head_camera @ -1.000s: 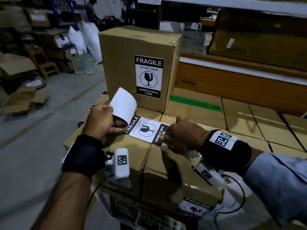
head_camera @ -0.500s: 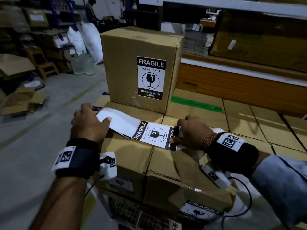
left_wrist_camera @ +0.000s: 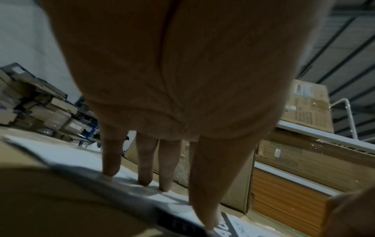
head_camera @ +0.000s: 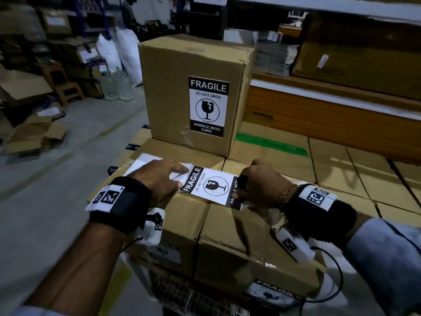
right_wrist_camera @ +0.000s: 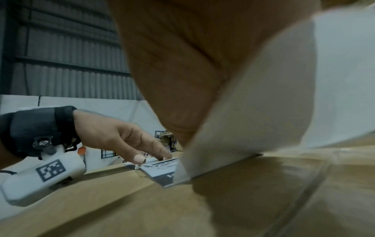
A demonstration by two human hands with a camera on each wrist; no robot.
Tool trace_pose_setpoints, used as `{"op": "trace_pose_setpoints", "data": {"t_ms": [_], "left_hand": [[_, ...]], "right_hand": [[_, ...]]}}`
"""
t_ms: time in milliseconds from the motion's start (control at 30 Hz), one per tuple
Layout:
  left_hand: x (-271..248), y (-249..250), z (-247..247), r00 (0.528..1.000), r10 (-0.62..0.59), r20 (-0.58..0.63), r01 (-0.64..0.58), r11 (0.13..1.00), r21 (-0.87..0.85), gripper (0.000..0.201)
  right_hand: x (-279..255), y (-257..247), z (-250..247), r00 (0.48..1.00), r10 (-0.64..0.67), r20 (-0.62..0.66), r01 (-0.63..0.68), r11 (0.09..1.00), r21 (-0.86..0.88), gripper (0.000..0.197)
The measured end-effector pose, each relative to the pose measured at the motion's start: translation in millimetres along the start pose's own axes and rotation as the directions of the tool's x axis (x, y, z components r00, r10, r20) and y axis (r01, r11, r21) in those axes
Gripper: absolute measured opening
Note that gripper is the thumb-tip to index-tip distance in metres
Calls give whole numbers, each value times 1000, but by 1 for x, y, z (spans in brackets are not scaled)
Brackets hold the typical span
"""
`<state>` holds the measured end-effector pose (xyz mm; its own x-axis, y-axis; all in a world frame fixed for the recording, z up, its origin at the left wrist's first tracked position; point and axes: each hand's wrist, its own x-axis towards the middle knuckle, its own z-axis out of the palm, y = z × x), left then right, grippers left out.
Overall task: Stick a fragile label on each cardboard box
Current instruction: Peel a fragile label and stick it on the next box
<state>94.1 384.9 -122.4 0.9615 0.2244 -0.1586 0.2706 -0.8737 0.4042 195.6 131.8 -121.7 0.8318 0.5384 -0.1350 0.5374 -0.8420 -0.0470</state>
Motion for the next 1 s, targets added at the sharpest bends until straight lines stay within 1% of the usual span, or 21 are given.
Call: {"op": "trace_pose_setpoints", "data": {"t_ms": [133,333,400,467,567,633,700,800,900,1000], "left_hand": [[2,-1,0,1000,-13,21,13,1000,15,48],[0,5,-2,999,-5,42,4,1000,26,49],[-5,12,-3,999,32,25,-33,999,9,50],[-11,24,-1,994,108,12,-108,994,2,49],[-20,46,8,973,228,43,-229,973,23,48],[-23,63,19,955,287,72,-291,955,53,47],[-25,79,30,944,316,94,-324,941,95,45],[-28,97,38,941,324,101,-337,928,161,41],[-33,110,38,942,324,87,-335,922,196,42],[-36,115,39,944,319,80,-328,924,196,42]], "right_hand": [[-4,-3,-9,1000,-7,-11,7,1000,-20,64],[-4,-5,-12,1000,-26,-9,27,999,33,55],[-8,-4,-14,999,-46,-19,47,998,50,49],[-13,-1,-15,997,-72,-31,74,995,70,43],[-22,7,-18,994,-107,-28,110,986,122,37],[-31,13,-18,989,-149,-12,150,983,109,37],[-41,17,-16,982,-190,-6,190,978,89,38],[-51,21,-13,969,-249,3,247,963,107,45],[-58,22,-9,956,-294,-6,294,953,69,37],[-63,25,-9,955,-296,-19,296,952,79,37]]}}
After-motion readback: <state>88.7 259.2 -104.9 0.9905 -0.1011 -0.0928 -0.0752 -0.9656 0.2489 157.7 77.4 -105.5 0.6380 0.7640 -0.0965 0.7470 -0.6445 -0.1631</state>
